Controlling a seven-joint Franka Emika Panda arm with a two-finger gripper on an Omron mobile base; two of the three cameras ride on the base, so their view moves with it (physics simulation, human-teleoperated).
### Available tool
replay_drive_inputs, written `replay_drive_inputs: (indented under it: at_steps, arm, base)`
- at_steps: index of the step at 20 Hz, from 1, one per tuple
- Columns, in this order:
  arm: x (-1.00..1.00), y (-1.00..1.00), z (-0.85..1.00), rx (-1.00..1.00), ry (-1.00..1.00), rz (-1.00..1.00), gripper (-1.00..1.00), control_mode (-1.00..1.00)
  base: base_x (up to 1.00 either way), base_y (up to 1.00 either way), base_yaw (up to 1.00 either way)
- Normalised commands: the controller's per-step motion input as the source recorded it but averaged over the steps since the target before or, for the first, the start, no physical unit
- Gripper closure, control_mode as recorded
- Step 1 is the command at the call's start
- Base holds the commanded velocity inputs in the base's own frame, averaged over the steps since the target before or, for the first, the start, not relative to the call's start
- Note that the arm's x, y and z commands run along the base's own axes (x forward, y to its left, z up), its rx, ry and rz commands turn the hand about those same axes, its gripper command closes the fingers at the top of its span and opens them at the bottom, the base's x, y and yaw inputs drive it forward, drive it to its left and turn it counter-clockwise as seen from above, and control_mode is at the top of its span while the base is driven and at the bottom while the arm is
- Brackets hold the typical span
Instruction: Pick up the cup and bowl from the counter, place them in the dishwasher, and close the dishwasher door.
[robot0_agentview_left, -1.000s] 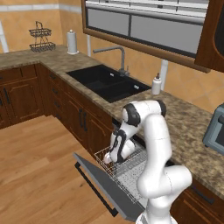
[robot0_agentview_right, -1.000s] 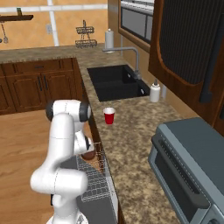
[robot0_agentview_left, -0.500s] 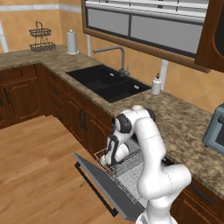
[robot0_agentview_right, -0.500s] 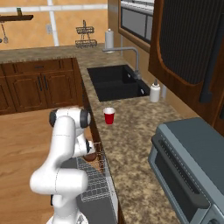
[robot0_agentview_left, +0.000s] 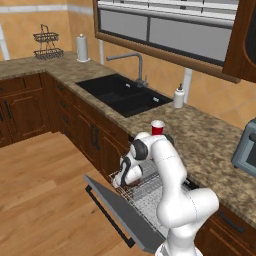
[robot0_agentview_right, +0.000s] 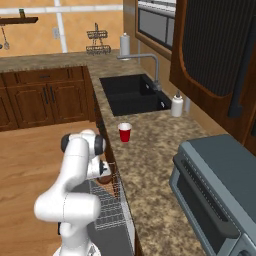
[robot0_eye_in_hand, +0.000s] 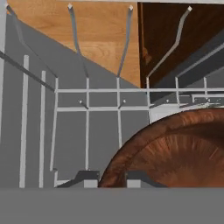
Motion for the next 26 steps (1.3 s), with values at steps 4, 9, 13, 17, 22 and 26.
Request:
replay_drive_inputs:
  at_steps: [4,9,13,17,22,26]
  arm:
    - [0.01,0.0,-0.1,0.0,0.02,0.0,-1.0,-1.0]
    - [-0.46,0.0,0.28,0.0,-0.07,0.0,-1.0,-1.0]
    - [-0.92,0.01,1.0,0.04,-0.2,0.0,-1.0,-1.0]
    - [-0.96,0.14,1.0,0.05,-0.18,0.0,-1.0,-1.0]
    - [-0.98,0.19,1.0,0.03,-0.21,0.0,-1.0,-1.0]
    - [-0.54,0.27,1.0,0.0,-0.17,0.0,-1.0,-1.0]
  base:
    - [0.0,0.0,0.0]
    - [0.0,0.0,0.0]
    - [0.0,0.0,0.0]
    - [0.0,0.0,0.0]
    - [0.0,0.0,0.0]
    - [0.0,0.0,0.0]
